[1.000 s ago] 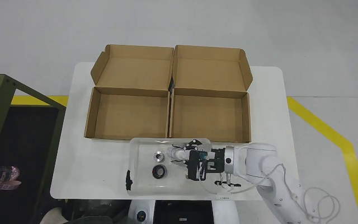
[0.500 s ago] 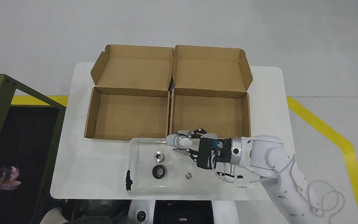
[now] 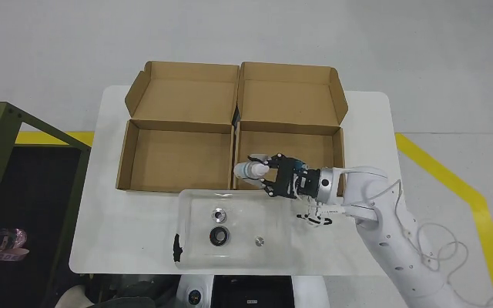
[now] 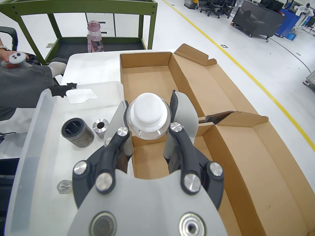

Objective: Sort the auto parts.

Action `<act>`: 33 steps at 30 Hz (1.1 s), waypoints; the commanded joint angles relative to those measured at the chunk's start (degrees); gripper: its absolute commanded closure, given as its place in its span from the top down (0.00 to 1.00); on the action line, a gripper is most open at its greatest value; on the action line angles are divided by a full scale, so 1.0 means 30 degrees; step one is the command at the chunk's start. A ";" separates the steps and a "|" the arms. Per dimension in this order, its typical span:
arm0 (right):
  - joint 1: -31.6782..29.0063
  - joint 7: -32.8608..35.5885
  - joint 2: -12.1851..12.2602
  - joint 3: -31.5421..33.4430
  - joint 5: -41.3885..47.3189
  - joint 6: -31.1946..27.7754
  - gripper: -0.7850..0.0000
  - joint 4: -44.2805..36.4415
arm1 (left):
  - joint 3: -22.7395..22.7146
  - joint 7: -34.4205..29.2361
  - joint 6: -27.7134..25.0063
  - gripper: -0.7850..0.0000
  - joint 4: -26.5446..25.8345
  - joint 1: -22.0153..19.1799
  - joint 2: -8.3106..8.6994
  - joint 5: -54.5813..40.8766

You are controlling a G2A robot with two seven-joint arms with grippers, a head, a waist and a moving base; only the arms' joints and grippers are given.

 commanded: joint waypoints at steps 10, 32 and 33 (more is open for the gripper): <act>0.3050 0.1840 -0.0511 -0.1655 0.1036 0.1521 0.00 0.3954 | 0.0000 0.0000 0.0000 1.00 0.0000 0.0000 0.0000 0.0000; 0.6888 0.3345 -0.1790 -0.4881 0.1357 0.3250 0.29 1.0022 | 0.0000 0.0000 0.0000 1.00 0.0000 0.0000 0.0000 0.0000; 0.6947 0.3341 -0.1822 -0.4928 0.1384 0.3255 0.42 1.0088 | 0.0000 0.0000 0.0000 1.00 0.0000 0.0000 0.0000 0.0000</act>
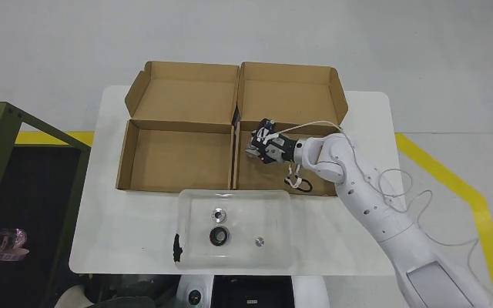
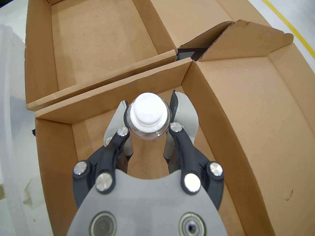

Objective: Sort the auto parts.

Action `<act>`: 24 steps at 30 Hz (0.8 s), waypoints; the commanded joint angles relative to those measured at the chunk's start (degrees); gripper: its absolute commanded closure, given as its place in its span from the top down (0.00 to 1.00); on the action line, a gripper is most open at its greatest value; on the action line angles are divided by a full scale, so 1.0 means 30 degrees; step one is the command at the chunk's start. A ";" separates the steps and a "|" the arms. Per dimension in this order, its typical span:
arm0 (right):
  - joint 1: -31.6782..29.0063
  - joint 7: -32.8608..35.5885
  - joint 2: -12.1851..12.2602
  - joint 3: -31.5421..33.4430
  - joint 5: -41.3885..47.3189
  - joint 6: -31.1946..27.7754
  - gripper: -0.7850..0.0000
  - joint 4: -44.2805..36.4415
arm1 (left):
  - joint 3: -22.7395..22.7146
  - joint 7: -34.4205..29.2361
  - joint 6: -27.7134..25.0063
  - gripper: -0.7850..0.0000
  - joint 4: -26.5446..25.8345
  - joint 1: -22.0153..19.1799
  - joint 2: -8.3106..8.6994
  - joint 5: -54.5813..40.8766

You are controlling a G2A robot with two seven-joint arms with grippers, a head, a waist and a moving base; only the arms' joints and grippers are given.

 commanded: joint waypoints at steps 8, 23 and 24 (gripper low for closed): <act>-0.0066 0.0165 0.0035 0.0373 0.0026 0.0011 1.00 -0.0767 | 0.0000 0.0000 0.0000 1.00 0.0000 0.0000 0.0000 0.0000; -0.4039 0.1506 0.1267 0.3671 -0.0622 -0.1307 1.00 -0.8191 | 0.0000 0.0000 0.0000 1.00 0.0000 0.0000 0.0000 0.0000; -0.4451 0.1648 0.1342 0.3826 -0.0565 -0.1409 1.00 -0.8724 | 0.0000 0.0000 0.0000 1.00 0.0000 0.0000 0.0000 0.0000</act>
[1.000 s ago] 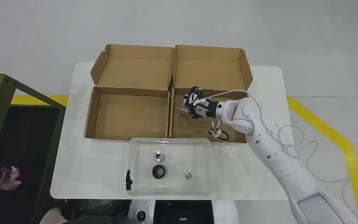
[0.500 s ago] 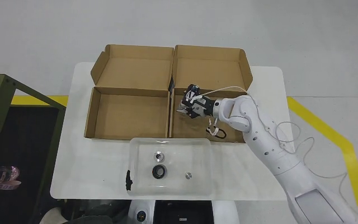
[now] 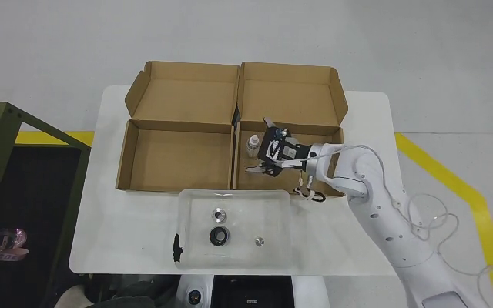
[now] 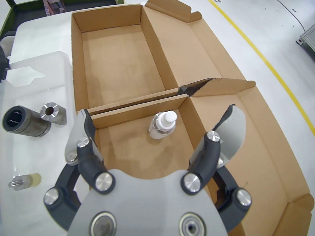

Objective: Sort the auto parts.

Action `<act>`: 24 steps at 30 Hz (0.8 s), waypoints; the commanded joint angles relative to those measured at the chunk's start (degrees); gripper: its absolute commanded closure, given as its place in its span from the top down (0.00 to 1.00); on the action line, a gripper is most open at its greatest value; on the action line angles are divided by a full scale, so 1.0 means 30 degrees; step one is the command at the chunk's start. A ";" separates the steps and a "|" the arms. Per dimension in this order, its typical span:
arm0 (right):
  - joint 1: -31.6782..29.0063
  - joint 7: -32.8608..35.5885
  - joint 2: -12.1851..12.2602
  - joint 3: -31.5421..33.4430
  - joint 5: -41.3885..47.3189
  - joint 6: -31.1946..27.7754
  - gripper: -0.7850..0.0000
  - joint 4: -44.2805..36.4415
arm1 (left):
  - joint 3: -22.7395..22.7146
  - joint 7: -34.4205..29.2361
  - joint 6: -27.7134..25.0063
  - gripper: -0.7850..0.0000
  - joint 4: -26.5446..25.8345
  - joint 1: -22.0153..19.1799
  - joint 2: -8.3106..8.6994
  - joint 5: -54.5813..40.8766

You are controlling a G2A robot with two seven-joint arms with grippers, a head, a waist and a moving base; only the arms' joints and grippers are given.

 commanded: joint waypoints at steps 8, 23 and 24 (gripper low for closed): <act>-0.3278 0.1924 0.0570 0.0976 0.0256 -0.0331 1.00 -0.4091 | 0.0000 0.0000 0.0000 1.00 0.0000 0.0000 0.0000 0.0000; -0.7034 0.4333 0.1210 0.0809 -0.1317 -0.0768 1.00 -0.8094 | 0.0000 0.0000 0.0000 1.00 0.0000 0.0000 0.0000 0.0000; -0.7205 0.4399 0.1242 0.0774 -0.1423 -0.0793 1.00 -0.8178 | 0.0000 0.0000 0.0000 1.00 0.0000 0.0000 0.0000 0.0000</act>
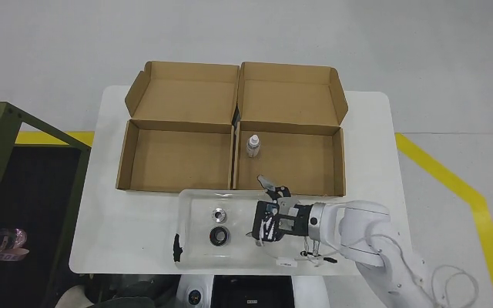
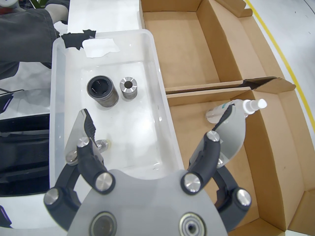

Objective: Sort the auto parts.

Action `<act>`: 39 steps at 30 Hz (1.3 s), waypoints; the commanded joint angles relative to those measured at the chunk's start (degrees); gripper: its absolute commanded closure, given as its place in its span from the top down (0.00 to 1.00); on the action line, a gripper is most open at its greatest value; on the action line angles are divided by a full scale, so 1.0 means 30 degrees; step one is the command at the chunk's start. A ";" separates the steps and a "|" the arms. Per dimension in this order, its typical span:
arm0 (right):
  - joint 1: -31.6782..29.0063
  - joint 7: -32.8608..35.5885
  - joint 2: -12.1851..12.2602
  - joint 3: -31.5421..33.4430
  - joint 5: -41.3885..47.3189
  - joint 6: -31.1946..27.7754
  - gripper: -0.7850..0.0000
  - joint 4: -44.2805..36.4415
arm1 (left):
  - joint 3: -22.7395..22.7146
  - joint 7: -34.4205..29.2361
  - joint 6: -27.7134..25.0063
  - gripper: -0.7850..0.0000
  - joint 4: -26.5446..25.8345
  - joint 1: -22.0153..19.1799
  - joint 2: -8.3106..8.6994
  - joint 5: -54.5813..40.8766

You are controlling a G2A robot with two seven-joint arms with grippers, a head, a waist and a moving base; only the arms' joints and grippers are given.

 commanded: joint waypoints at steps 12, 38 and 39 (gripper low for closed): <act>-0.1492 0.1688 0.0383 -0.0939 -0.2208 -0.0753 1.00 -0.0231 | 0.0000 0.0000 0.0000 1.00 0.0000 0.0000 0.0000 0.0000; 0.1500 0.5415 -0.0049 -0.4925 -0.2568 -0.0368 1.00 0.2219 | 0.0000 0.0000 0.0000 1.00 0.0000 0.0000 0.0000 0.0000; 0.1604 0.5600 -0.0069 -0.5036 -0.2470 -0.0330 1.00 0.2314 | 0.0000 0.0000 0.0000 1.00 0.0000 0.0000 0.0000 0.0000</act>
